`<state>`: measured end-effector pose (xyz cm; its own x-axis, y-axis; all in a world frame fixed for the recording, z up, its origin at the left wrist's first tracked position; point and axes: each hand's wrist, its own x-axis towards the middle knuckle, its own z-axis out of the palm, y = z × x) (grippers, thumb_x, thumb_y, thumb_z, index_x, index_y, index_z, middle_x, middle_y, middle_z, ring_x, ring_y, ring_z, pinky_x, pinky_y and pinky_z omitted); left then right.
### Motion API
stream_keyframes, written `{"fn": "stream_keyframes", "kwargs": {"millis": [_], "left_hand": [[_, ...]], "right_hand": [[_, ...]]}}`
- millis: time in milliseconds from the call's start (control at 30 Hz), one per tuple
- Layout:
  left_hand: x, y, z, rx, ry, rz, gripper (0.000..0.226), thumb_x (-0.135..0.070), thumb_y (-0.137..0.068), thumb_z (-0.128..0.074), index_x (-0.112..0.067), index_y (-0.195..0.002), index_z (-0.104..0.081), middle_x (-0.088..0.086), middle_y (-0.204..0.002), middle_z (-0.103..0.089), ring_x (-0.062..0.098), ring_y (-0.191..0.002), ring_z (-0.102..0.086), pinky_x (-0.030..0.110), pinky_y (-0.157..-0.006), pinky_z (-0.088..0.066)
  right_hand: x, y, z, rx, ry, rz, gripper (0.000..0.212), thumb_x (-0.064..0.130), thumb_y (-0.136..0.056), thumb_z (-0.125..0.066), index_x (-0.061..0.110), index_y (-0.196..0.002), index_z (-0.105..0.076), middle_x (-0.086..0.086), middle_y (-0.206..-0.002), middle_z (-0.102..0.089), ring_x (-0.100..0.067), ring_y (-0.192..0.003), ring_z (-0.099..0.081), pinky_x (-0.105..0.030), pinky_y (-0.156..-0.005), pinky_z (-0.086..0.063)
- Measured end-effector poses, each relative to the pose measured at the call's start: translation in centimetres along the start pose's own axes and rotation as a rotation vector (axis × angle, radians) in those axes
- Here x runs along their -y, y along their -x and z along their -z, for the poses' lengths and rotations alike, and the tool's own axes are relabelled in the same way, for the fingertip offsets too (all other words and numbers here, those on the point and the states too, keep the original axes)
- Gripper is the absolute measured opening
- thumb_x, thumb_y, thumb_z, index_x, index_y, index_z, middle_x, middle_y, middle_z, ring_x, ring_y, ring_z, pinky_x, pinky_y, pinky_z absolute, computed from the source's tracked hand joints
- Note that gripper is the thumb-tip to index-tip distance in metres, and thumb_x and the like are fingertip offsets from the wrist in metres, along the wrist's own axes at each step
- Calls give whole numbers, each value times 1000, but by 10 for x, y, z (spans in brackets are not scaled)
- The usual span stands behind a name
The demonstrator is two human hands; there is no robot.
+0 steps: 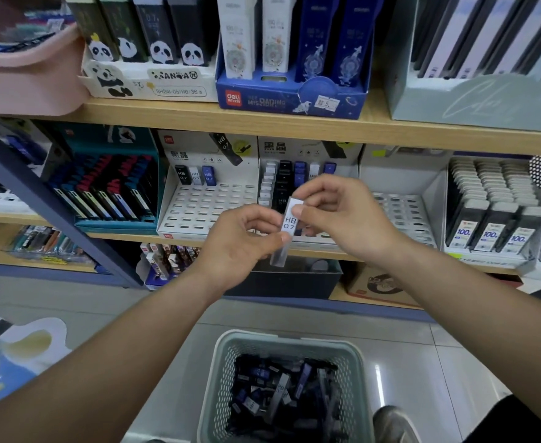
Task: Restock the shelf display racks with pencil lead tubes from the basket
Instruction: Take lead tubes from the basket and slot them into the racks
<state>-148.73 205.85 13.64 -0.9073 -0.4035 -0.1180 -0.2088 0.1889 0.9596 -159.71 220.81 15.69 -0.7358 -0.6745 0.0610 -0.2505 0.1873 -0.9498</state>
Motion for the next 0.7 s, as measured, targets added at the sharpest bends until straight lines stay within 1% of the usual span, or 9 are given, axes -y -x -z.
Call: {"fn": "stream_keyframes", "kwargs": {"millis": [33,100,167,200,300,433,567,600,700], "left_hand": [[1,-2,0,-7,-45,-27,15,-13,-84,-79,-23,-93,-72,1,-91,-74,6,-72,-67,27,-77,-57],[4,-6,2,-25,-178,-77,15,-22,-85,-78,-28,-97,-71,-8,-93,-73,1,-81,-68,21,-80,-55],[7,-9,6,-32,-350,-109,19,-32,-87,-75,-31,-105,-69,-14,-98,-70,-2,-91,-65,18,-81,-51],[8,-10,9,-34,-428,-114,21,-34,-88,-73,-31,-108,-68,-17,-101,-68,-2,-95,-63,19,-83,-49],[11,-11,15,-29,-572,-97,27,-36,-90,-71,-31,-115,-66,-23,-106,-61,1,-102,-59,22,-86,-43],[15,-13,19,-13,-657,-84,35,-36,-91,-69,-29,-125,-63,-19,-109,-57,6,-107,-57,21,-90,-41],[17,-13,22,-7,-663,-79,42,-35,-92,-69,-28,-132,-59,-14,-119,-60,8,-111,-57,26,-95,-44],[18,-13,23,-6,-660,-73,42,-35,-92,-69,-29,-132,-59,-13,-119,-60,8,-110,-57,25,-94,-44],[18,-13,25,1,-645,-58,39,-35,-92,-69,-29,-130,-60,-12,-121,-61,7,-109,-58,24,-90,-43]], "right_hand": [[-1,-2,6,-27,6,0,13,7,-88,-73,11,-100,-69,-9,-81,-74,-23,-74,-73,-40,-68,-62],[-7,-9,21,-115,58,11,11,10,-88,-74,17,-95,-71,-6,-81,-74,-23,-75,-72,-39,-71,-62],[-19,-19,37,-234,187,50,12,16,-87,-75,27,-89,-71,4,-81,-72,-18,-78,-71,-41,-77,-61],[-26,-26,43,-289,255,64,12,18,-88,-75,29,-88,-70,8,-82,-71,-16,-79,-70,-41,-79,-60],[-41,-43,50,-388,377,79,7,19,-89,-73,25,-92,-70,10,-84,-68,-11,-81,-68,-31,-83,-57],[-52,-63,41,-369,431,97,8,15,-90,-71,19,-96,-71,8,-85,-66,-7,-78,-63,-22,-82,-54],[-61,-72,35,-355,468,82,7,13,-91,-70,13,-97,-72,8,-82,-65,7,-69,-57,0,-71,-42],[-61,-73,35,-355,479,79,6,13,-91,-70,14,-97,-72,8,-82,-65,8,-68,-56,2,-68,-40],[-60,-72,36,-332,528,81,6,14,-92,-70,16,-97,-72,6,-83,-66,1,-70,-58,5,-66,-36]]}}
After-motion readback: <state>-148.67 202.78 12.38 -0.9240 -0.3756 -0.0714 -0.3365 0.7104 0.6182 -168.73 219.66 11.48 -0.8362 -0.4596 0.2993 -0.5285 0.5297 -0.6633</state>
